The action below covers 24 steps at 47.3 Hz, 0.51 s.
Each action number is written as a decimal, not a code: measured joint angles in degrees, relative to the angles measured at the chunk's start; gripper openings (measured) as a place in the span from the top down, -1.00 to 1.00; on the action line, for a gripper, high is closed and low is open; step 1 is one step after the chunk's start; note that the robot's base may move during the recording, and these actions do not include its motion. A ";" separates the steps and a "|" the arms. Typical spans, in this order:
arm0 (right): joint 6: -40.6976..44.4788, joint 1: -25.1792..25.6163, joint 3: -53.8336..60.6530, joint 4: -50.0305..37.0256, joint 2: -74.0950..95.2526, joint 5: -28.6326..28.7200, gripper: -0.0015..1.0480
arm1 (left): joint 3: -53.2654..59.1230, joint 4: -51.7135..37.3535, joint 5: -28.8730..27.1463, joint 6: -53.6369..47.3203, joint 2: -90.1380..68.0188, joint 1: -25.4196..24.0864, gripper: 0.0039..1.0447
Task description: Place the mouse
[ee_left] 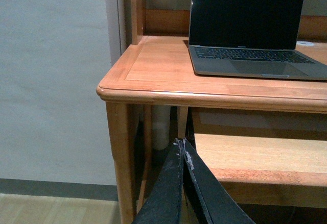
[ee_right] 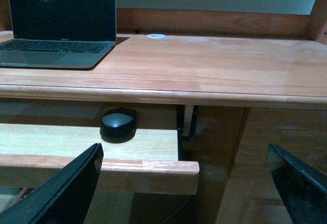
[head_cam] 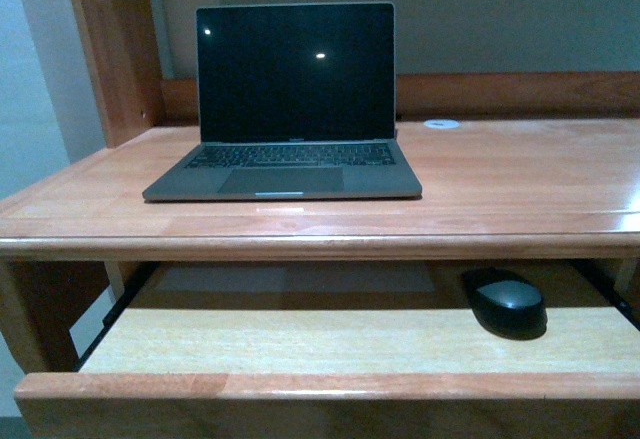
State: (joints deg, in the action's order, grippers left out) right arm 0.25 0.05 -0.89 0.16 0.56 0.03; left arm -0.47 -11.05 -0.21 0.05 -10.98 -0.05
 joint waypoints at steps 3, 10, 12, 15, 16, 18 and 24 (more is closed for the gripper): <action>0.00 0.00 0.00 0.00 0.00 0.00 -0.87 | 0.00 1.36 0.00 0.00 1.27 0.00 0.97; 0.00 0.00 0.00 0.00 0.00 0.00 -0.87 | -0.17 11.02 -0.11 0.02 10.84 -0.07 0.97; 0.00 0.00 0.00 0.00 0.00 0.00 -0.87 | -0.02 11.52 -0.04 0.02 10.71 -0.04 0.97; 0.00 0.00 0.00 0.00 0.00 0.00 -0.87 | -0.02 11.21 -0.07 0.09 10.82 -0.04 0.95; 0.00 0.00 0.00 0.02 0.00 0.02 -0.87 | -0.02 11.28 -0.02 0.09 10.82 -0.04 0.85; 0.00 0.00 0.00 0.00 0.00 0.00 -0.87 | -0.02 11.17 -0.04 0.09 10.82 -0.04 0.67; -0.37 -3.34 -0.02 -3.78 2.64 -2.08 -0.87 | -0.02 11.21 -0.04 0.09 10.82 -0.04 0.22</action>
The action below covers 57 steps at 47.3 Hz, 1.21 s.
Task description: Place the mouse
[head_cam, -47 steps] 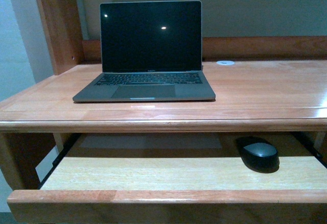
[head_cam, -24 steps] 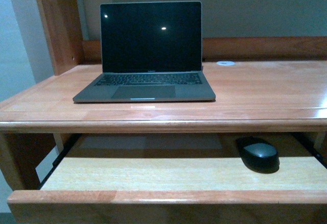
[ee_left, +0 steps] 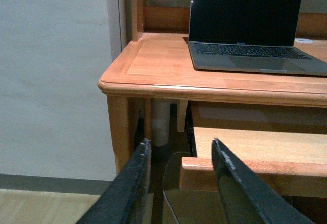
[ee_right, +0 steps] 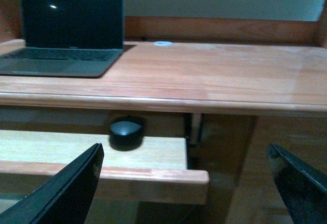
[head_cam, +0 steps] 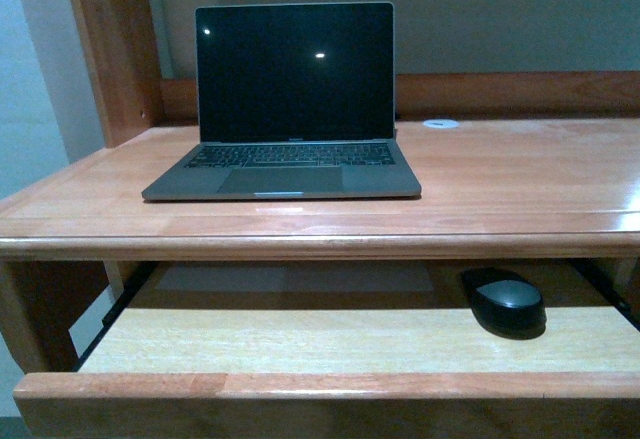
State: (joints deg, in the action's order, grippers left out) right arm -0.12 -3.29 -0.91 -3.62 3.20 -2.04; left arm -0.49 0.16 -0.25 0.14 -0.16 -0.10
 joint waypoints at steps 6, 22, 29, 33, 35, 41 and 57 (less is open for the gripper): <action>-0.94 -7.26 -0.07 -11.21 13.99 -2.62 -0.87 | 0.00 -0.02 0.00 0.00 0.00 0.00 -0.17; -7.15 -18.64 -17.31 -41.53 72.89 -10.62 -0.87 | 0.00 -0.02 0.00 -0.02 0.00 0.00 -0.88; -7.15 -18.82 -18.80 -40.65 80.94 -10.69 -0.87 | 0.00 -0.02 -0.02 0.00 0.00 0.00 -0.88; -7.15 -18.82 -18.56 -41.03 80.89 -10.88 -0.87 | 0.00 0.00 -0.02 0.00 0.00 0.00 -0.88; -7.15 -18.82 -18.58 -41.44 80.70 -10.95 -0.87 | 0.00 0.00 0.04 -0.02 0.00 0.00 -0.88; -7.15 -18.82 -18.58 -41.48 80.35 -11.04 -0.87 | 0.00 0.00 0.00 0.00 0.00 0.00 -0.88; -9.07 -17.07 -25.88 -40.30 88.13 -10.01 -0.87 | 0.00 0.00 0.02 -0.02 0.00 0.00 -0.88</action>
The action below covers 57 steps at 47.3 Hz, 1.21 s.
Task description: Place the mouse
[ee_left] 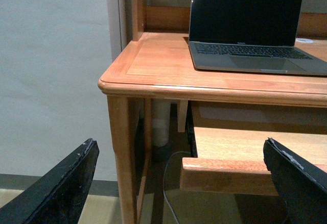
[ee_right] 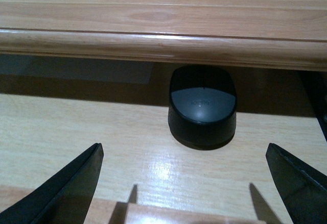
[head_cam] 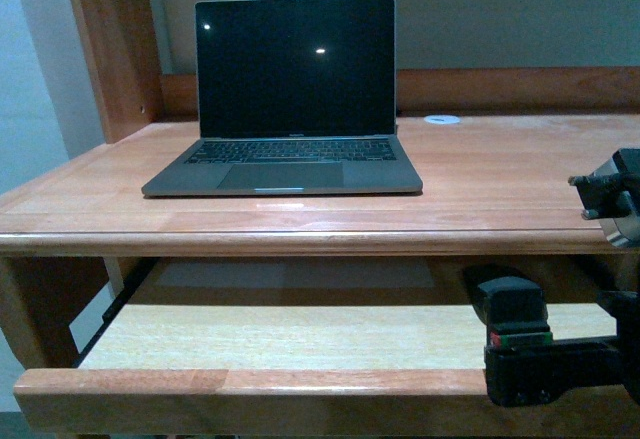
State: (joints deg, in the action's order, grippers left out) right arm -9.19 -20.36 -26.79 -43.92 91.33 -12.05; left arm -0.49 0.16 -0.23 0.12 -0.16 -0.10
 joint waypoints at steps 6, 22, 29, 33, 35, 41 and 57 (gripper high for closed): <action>-2.03 1.51 -5.07 2.89 5.53 -0.39 -0.87 | 0.00 0.00 -0.02 0.00 0.00 0.00 -0.88; -3.23 3.13 -14.14 5.68 16.24 -1.49 -0.87 | 0.00 -0.02 -0.02 0.02 0.00 0.00 -0.88; -3.17 3.93 -19.17 6.82 20.98 -1.79 -0.87 | 0.00 -0.02 -0.02 0.02 0.00 0.00 -0.88; -3.17 4.11 -22.36 7.23 23.41 -2.82 -0.87 | 0.00 0.00 -0.02 0.02 0.00 0.00 -0.88; -3.02 4.22 -23.45 7.37 24.33 -3.17 -0.87 | 0.00 -0.02 -0.02 0.00 0.00 0.00 -0.88; -2.95 4.48 -24.13 7.58 24.70 -3.56 -0.56 | 0.00 -0.02 -0.02 0.02 0.00 0.00 -0.88; -1.81 3.80 -18.16 3.10 21.27 -2.03 -0.20 | 0.00 0.00 -0.02 0.00 0.00 0.00 -0.88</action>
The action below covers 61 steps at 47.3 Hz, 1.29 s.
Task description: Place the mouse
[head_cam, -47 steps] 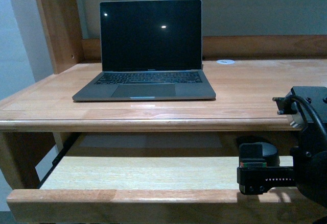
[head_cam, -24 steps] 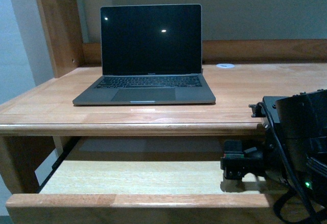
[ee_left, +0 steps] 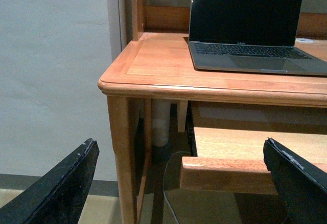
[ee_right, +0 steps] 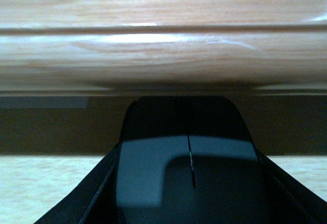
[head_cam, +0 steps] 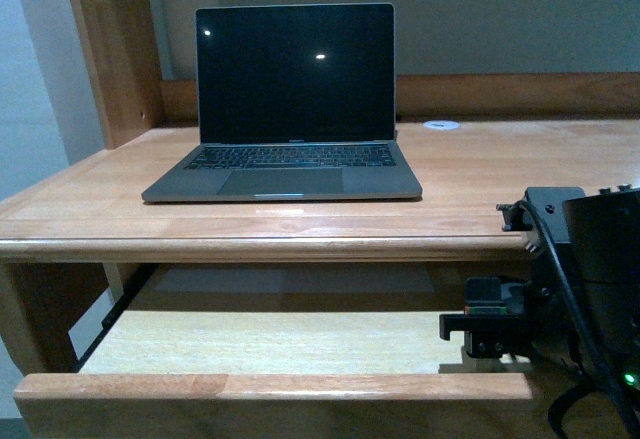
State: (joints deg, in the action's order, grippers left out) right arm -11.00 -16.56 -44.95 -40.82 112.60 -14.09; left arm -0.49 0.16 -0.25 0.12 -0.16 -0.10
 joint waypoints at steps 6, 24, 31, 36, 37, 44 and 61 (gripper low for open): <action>1.11 -0.17 3.93 -0.59 -4.48 2.21 -0.20 | 0.00 0.00 0.00 0.00 0.00 0.00 -0.88; 3.87 0.33 14.73 0.20 -20.31 5.35 -0.20 | 0.00 -0.02 0.02 0.00 0.00 0.00 -0.88; 4.24 0.68 14.62 -0.24 -21.07 5.09 -0.20 | 0.00 0.26 0.02 0.00 0.00 0.00 -0.88; 4.24 0.68 13.35 -0.33 -20.04 4.70 -0.20 | 0.00 0.15 0.02 0.02 0.00 -0.02 -0.88; 4.22 0.68 13.09 -0.26 -19.96 4.70 -0.20 | 0.00 0.11 0.00 0.02 0.00 0.02 -0.88; 3.98 0.83 10.34 -0.70 -18.14 3.98 -0.20 | 0.00 0.04 0.13 0.11 0.00 0.04 -0.88; 2.71 2.95 -7.15 3.34 -4.07 1.92 -0.20 | 0.00 -0.09 0.02 0.20 0.00 0.02 -0.88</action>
State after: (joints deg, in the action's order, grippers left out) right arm -8.29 -13.61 -52.10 -37.47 108.53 -12.16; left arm -0.49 0.08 -0.23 0.32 -0.16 -0.08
